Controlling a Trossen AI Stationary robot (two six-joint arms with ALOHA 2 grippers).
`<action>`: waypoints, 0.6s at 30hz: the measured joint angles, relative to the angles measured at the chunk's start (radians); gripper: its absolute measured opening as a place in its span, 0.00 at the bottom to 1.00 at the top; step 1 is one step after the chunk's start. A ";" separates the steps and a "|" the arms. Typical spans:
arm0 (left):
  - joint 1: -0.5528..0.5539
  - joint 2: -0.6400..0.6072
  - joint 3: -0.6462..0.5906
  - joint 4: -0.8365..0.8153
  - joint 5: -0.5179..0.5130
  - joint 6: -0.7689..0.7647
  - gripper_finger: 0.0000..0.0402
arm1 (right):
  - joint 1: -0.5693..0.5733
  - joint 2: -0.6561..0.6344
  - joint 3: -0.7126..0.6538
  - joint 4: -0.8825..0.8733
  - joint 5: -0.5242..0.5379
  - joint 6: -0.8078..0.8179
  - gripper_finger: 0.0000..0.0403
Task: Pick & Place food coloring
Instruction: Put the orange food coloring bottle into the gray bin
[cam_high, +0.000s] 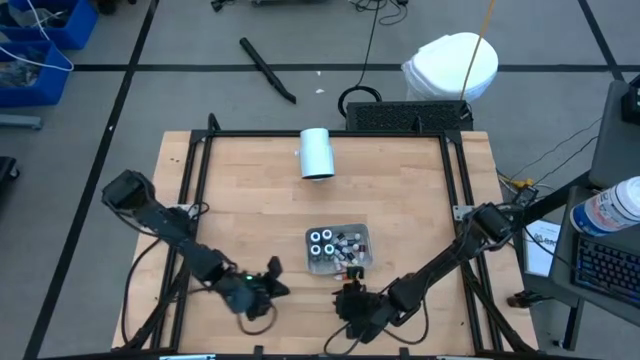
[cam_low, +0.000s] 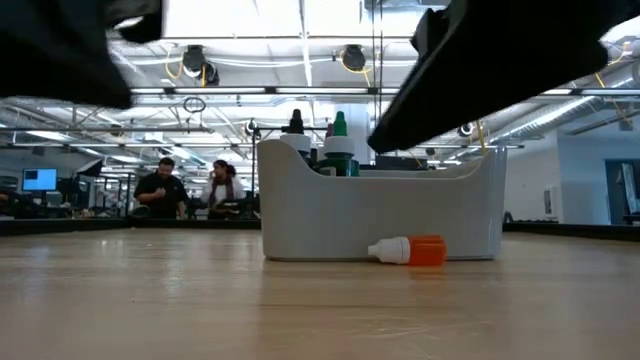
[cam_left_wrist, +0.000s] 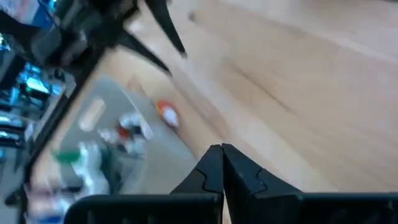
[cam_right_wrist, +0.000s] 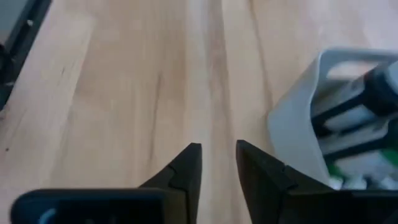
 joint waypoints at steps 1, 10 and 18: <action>-0.018 -0.017 -0.042 0.028 -0.014 -0.023 0.01 | 0.000 0.003 0.016 -0.044 -0.002 0.029 0.24; -0.102 -0.054 -0.195 0.170 -0.006 -0.225 0.02 | -0.015 0.002 0.049 -0.171 -0.144 0.109 0.29; -0.123 -0.054 -0.194 0.177 0.030 -0.308 0.03 | -0.048 0.002 0.049 -0.239 -0.172 0.127 0.26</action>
